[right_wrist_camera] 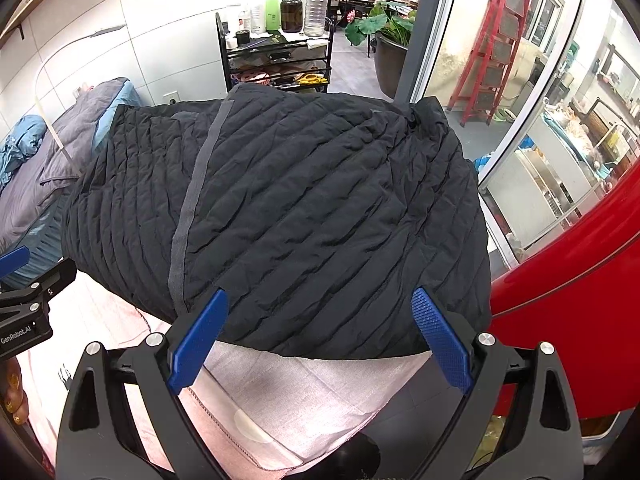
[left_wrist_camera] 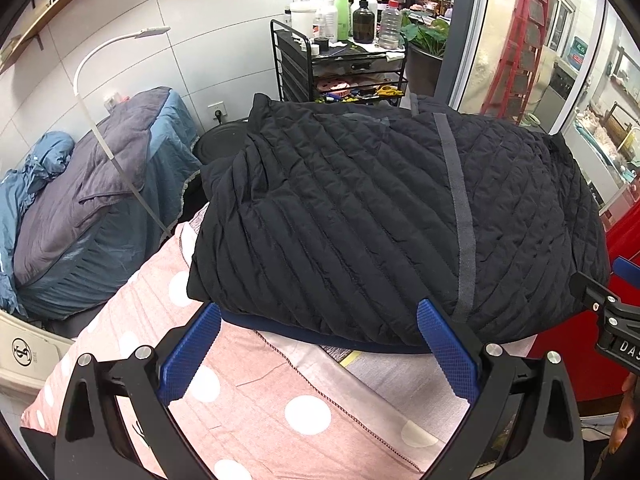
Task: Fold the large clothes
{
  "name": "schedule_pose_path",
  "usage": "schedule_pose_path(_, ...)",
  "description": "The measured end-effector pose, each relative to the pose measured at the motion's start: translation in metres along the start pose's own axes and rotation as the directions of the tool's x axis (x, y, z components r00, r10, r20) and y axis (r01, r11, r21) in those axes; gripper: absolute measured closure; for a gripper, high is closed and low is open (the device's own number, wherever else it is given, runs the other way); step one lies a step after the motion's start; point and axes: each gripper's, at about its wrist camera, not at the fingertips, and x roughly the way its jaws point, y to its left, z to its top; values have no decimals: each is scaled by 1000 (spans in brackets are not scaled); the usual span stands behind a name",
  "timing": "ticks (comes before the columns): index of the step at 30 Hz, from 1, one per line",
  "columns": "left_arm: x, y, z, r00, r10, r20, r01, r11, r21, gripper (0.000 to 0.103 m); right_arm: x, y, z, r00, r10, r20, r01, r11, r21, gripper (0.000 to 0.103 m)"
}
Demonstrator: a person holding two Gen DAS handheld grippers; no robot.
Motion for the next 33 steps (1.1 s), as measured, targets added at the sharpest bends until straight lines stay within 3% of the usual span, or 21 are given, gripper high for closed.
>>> schedule_pose_path(12,1,-1,1,999,43,-15,-43,999,11,6,1,2,-4,1000,4,-4,-4,1000,-7,11)
schedule_pose_path(33,-1,-4,3,999,31,-11,-30,999,22,6,4,7,-5,1000,6,-19,-6,1000,-21,11)
